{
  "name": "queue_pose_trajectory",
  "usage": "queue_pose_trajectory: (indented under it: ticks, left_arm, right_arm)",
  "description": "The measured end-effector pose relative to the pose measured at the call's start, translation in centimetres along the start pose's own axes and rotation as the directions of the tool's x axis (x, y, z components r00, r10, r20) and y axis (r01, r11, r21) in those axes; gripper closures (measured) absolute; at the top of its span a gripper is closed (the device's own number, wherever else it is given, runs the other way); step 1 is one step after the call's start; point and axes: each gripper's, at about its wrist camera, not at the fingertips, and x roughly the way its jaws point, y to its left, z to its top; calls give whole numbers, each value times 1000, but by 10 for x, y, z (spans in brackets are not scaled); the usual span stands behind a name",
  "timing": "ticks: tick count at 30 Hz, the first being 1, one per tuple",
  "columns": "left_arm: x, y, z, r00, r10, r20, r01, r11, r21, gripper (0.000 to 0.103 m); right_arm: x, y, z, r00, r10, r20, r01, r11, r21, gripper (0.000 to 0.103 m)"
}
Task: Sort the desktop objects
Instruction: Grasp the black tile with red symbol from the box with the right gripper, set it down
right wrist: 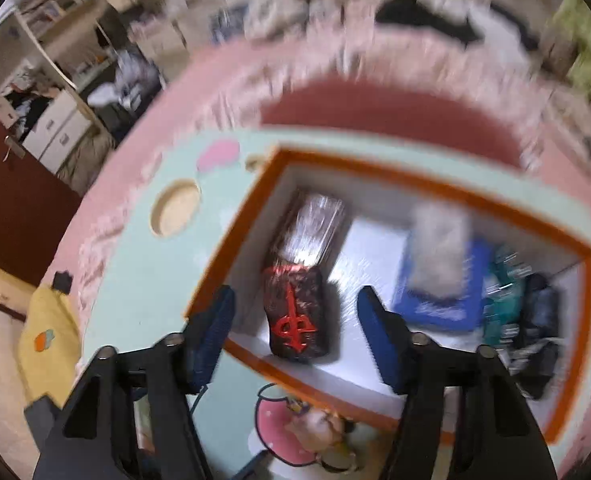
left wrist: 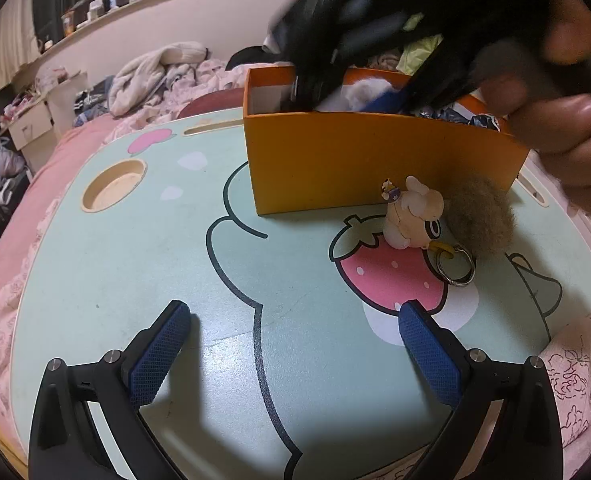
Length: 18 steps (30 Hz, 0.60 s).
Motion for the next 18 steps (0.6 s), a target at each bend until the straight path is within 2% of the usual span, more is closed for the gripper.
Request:
queue_pose_trajectory:
  ticks: [1, 2, 4, 7, 9, 11, 14, 15, 18]
  left_arm:
    - [0, 0, 0, 1000, -1, -1, 1, 1000, -1, 0]
    - [0, 0, 0, 1000, -2, 1, 2, 1000, -1, 0]
    - [-1, 0, 0, 1000, 0, 2, 0, 1000, 0, 0]
    - [-1, 0, 0, 1000, 0, 1, 0, 1000, 1, 0]
    - [-2, 0, 0, 1000, 1, 2, -1, 1000, 1, 0]
    - [-1, 0, 0, 1000, 0, 2, 0, 1000, 1, 0]
    - [-1, 0, 0, 1000, 1, 3, -1, 1000, 1, 0]
    - [-1, 0, 0, 1000, 1, 3, -1, 1000, 1, 0]
    - [-1, 0, 0, 1000, 1, 3, -1, 1000, 1, 0]
  right_arm:
    - [13, -4, 2, 999, 5, -50, -4, 1000, 15, 53]
    - [23, -10, 3, 997, 46, -66, -43, 998, 44, 56]
    - [34, -20, 3, 993, 69, -95, -60, 994, 94, 59]
    - [22, -27, 0, 995, 94, -22, -91, 991, 103, 59]
    - [-5, -29, -8, 990, 123, 64, -129, 986, 105, 59]
    - [-48, -30, -14, 972, 151, 179, -167, 982, 83, 59]
    - [-107, -32, -33, 942, 152, 298, -165, 986, 17, 59]
    - [-119, -28, -43, 938, 139, 316, -146, 989, -2, 59]
    - [-144, -42, -78, 947, 80, 311, -85, 996, 5, 59]
